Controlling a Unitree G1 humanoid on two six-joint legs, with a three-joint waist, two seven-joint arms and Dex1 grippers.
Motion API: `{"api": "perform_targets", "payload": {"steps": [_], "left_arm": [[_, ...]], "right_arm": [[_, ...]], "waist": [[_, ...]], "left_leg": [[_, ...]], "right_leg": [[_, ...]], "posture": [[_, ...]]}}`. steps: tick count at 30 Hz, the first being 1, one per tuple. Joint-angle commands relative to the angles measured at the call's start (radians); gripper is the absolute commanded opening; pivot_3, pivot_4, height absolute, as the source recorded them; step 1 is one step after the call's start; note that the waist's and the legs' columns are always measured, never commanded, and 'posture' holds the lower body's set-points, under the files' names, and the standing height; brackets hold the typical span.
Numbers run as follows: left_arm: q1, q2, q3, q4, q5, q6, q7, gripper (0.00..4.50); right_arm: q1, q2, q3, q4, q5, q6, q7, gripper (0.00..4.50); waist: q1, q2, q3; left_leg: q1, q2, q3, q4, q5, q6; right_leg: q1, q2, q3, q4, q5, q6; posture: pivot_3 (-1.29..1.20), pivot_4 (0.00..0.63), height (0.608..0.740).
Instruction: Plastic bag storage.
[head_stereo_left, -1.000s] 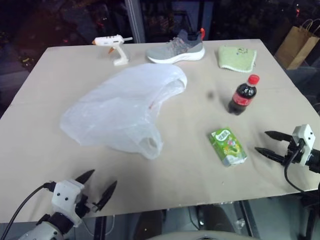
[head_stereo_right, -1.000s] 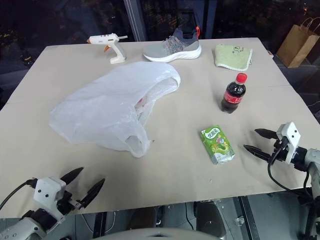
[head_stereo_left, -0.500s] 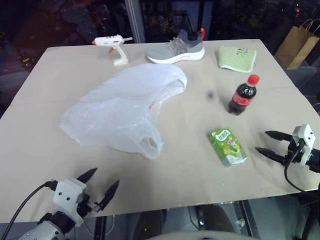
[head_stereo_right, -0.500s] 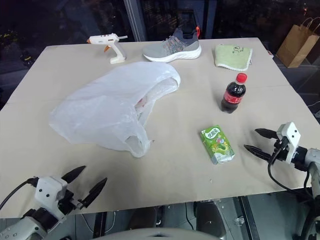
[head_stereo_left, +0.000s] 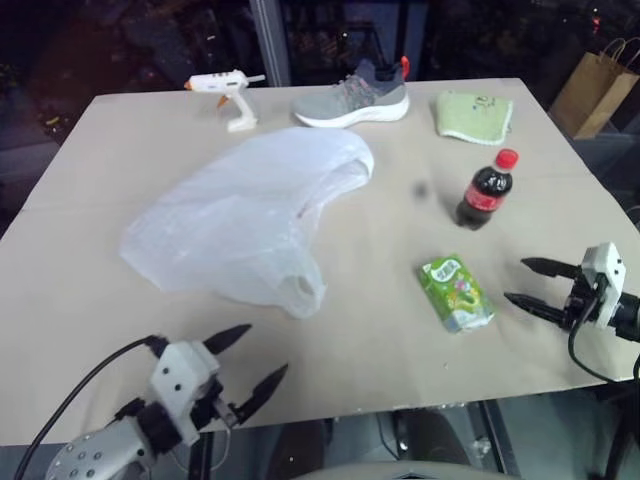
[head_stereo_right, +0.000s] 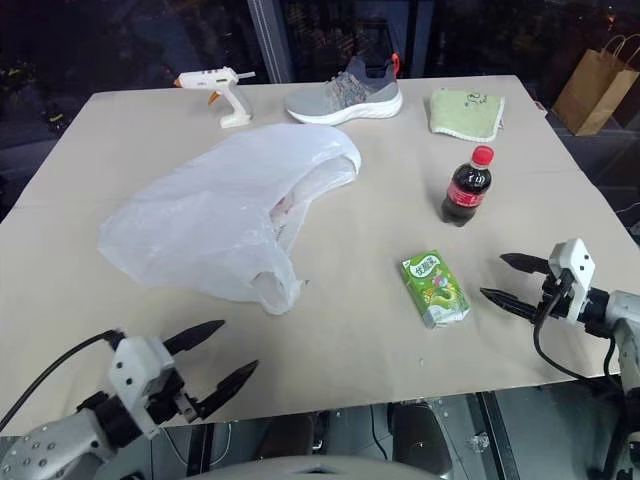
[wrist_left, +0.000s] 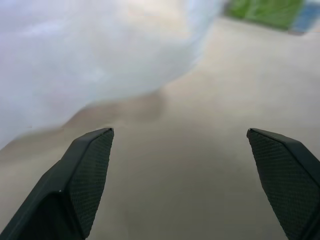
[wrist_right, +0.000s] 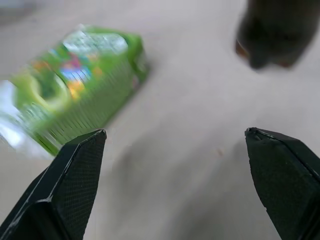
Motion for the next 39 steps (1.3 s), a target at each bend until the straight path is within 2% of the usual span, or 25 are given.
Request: {"api": "perform_targets", "payload": {"steps": [1,6,11,15,27,34,37,39], "left_arm": [[-0.075,0.011,-0.039,-0.044,-0.03,0.058,0.02,4.45],[-0.214,0.017,-0.091,-0.024,-0.031,0.109,0.037,4.45],[-0.292,0.011,-0.122,-0.001,-0.029,0.137,0.048,4.45],[-0.367,-0.012,-0.191,0.047,0.003,0.167,0.079,4.45],[-0.571,-0.11,-0.337,0.173,0.037,0.246,0.145,4.45],[-0.623,-0.085,-0.433,0.184,0.036,0.284,0.074,4.45],[-0.626,-0.05,-0.427,0.233,0.061,0.277,0.05,3.74],[-0.627,-0.052,-0.412,0.244,0.063,0.258,0.055,2.74]], "right_arm": [[0.026,-0.035,-0.064,-0.233,0.145,0.14,-0.006,4.5],[0.117,-0.117,-0.161,-0.61,0.46,0.425,-0.062,4.5],[0.113,-0.149,-0.224,-0.799,0.698,0.538,-0.165,4.5],[0.082,-0.123,-0.217,-0.834,0.704,0.52,-0.237,4.5],[0.127,-0.107,-0.222,-0.844,0.666,0.496,-0.249,4.5],[0.129,-0.114,-0.234,-0.841,0.671,0.496,-0.254,4.5],[0.132,-0.11,-0.238,-0.847,0.679,0.497,-0.267,4.5],[0.139,-0.107,-0.239,-0.85,0.673,0.493,-0.267,4.5]], "waist": [[0.002,0.001,0.0],[0.011,0.0,0.0],[0.012,-0.001,0.0],[0.015,-0.002,0.0],[0.03,-0.002,0.0],[0.027,-0.002,0.0],[0.028,-0.002,0.0],[0.028,-0.002,0.0]], "left_leg": [[0.0,0.0,0.0,0.0,0.0,0.0],[-0.001,0.0,-0.002,0.0,0.0,0.0],[-0.002,0.0,-0.003,0.001,0.0,0.0],[-0.002,0.0,-0.003,0.003,0.0,0.0],[-0.004,-0.001,-0.005,0.006,0.0,0.0],[-0.005,-0.001,-0.005,0.006,0.0,0.0],[-0.005,-0.001,-0.005,0.006,0.0,0.0],[-0.004,-0.001,-0.006,0.006,0.0,0.0]], "right_leg": [[0.0,0.0,0.0,0.0,0.0,0.0],[0.0,0.0,-0.002,0.0,0.0,0.0],[0.0,0.0,-0.002,0.0,0.0,0.001],[0.001,0.0,-0.002,0.0,0.001,0.002],[0.001,0.0,-0.004,0.0,0.002,0.002],[0.001,0.0,-0.005,0.0,0.002,0.002],[0.001,0.0,-0.005,0.0,0.002,0.002],[0.001,0.0,-0.005,0.0,0.002,0.002]], "posture": [[0.0,0.15,0.74],[0.0,0.15,0.74],[0.0,0.15,0.74],[0.0,0.15,0.74],[0.0,0.15,0.74],[0.0,0.15,0.74],[0.0,0.15,0.74],[0.0,0.15,0.74]]}}
